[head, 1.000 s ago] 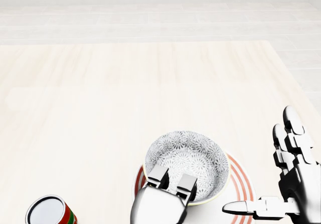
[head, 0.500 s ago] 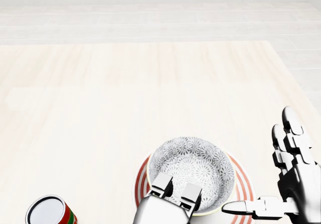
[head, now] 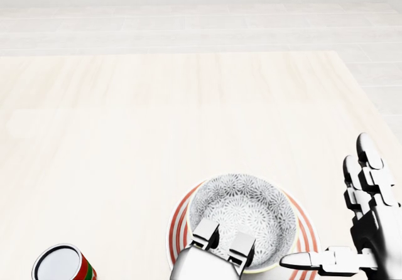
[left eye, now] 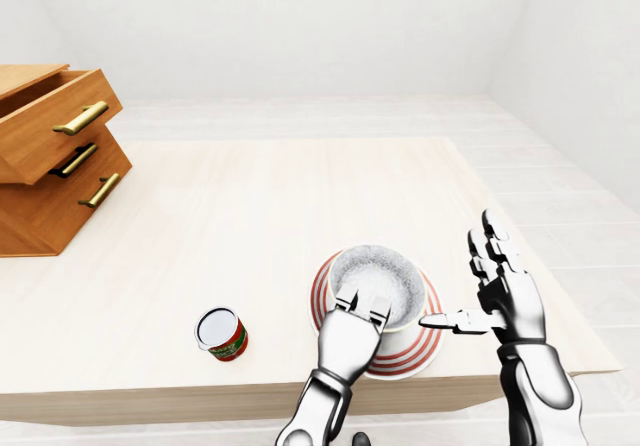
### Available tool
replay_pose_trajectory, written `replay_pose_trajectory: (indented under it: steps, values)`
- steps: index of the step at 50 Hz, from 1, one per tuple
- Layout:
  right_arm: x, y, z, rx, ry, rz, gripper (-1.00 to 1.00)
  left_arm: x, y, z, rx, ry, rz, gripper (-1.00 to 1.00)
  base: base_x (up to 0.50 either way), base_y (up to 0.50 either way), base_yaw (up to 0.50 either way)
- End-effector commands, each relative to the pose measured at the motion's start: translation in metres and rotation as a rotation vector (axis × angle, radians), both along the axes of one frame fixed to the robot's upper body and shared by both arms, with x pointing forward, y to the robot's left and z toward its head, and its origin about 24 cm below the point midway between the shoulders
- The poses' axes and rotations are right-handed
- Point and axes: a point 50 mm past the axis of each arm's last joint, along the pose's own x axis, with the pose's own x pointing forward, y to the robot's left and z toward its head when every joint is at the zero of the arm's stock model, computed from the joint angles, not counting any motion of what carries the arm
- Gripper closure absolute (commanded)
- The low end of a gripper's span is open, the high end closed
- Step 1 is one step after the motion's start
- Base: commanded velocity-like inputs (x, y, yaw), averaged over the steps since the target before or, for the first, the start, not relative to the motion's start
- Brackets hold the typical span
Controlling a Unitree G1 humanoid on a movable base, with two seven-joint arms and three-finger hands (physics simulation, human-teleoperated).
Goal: Put the bowl on the plate.
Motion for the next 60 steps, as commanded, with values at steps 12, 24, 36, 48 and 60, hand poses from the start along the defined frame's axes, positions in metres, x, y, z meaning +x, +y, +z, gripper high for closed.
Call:
replay_pose_trajectory:
  steps: [12, 24, 36, 48, 60]
  values:
    - [-0.002, 0.0, 0.002, -0.003, -0.006, -0.001, -1.0, 0.009, 0.001, -0.001, 0.024, -0.036, 0.016, 1.0, 0.0, 0.0, 0.0]
    - [-0.001, -0.001, 0.001, 0.0, -0.003, -0.003, -1.0, 0.009, 0.002, -0.005, 0.024, -0.027, 0.026, 1.0, 0.0, 0.0, 0.0]
    - [-0.001, -0.001, 0.0, 0.003, -0.002, -0.002, -1.0, 0.01, 0.004, -0.007, 0.024, -0.024, 0.035, 1.0, 0.0, 0.0, 0.0]
    - [0.0, -0.001, -0.001, 0.005, -0.002, -0.003, -1.0, 0.01, 0.004, -0.009, 0.024, -0.02, 0.038, 1.0, 0.0, 0.0, 0.0]
    - [0.0, -0.002, -0.001, 0.006, 0.0, -0.004, -1.0, 0.009, 0.004, -0.013, 0.023, -0.013, 0.039, 1.0, 0.0, 0.0, 0.0]
